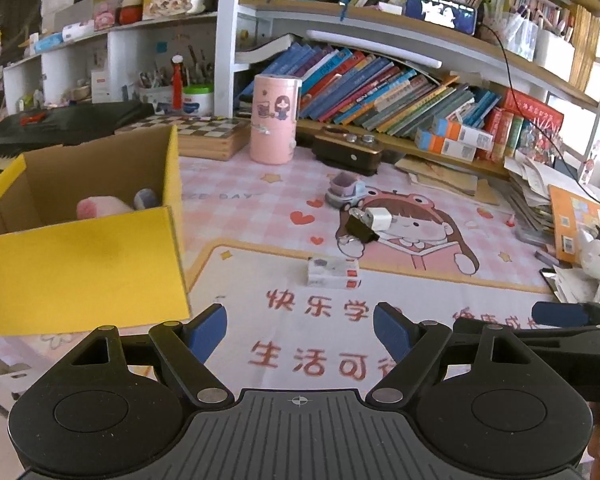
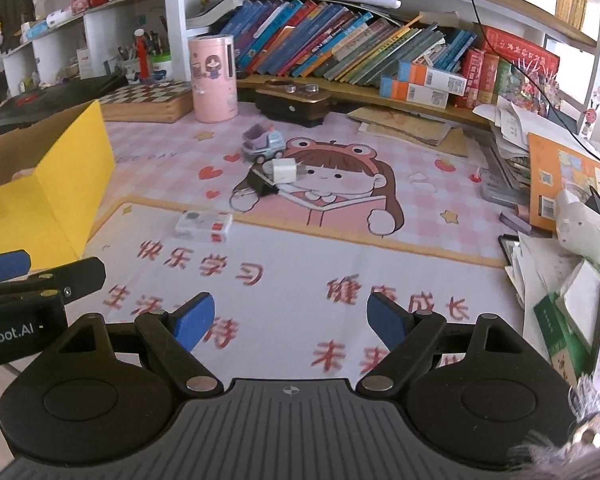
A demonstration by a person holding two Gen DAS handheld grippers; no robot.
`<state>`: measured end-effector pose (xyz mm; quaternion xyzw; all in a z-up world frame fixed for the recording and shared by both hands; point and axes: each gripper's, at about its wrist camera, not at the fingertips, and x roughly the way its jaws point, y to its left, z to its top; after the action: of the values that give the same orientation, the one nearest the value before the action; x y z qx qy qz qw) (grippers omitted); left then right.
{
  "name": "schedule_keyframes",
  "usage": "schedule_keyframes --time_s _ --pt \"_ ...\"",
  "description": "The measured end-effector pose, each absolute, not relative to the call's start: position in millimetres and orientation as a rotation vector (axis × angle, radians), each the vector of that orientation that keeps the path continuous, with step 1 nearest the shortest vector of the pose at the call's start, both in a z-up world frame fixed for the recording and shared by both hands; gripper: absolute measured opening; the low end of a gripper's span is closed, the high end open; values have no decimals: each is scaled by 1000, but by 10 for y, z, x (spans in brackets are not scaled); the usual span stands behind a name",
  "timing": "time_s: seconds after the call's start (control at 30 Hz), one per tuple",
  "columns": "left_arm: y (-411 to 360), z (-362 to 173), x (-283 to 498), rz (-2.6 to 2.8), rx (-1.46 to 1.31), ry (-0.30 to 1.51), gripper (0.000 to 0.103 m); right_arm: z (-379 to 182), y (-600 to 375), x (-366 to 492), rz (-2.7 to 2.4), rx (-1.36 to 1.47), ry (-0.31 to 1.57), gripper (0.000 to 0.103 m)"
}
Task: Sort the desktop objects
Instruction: 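Move the left tool to the white-red box and close on it while the right tool approaches the white plug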
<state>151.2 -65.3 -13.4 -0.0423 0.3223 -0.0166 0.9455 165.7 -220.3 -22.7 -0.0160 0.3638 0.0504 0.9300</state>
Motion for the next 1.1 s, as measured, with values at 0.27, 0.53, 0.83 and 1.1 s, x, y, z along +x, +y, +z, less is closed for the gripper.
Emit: schedule_keyframes --time_s 0.27,0.53,0.83,1.1 --pt "-886 -195 1781 -14 -80 682 83 -213 -2432 1976 127 -23 742 81" --pt "-1040 -292 2027 32 -76 702 83 -236 -2593 2294 172 -25 747 81" --pt "-1169 -389 2331 72 -47 701 83 -283 -2703 2677 213 -39 734 81" --pt "-1221 -529 2548 97 -29 720 82 -381 -2728 2966 236 -55 729 80"
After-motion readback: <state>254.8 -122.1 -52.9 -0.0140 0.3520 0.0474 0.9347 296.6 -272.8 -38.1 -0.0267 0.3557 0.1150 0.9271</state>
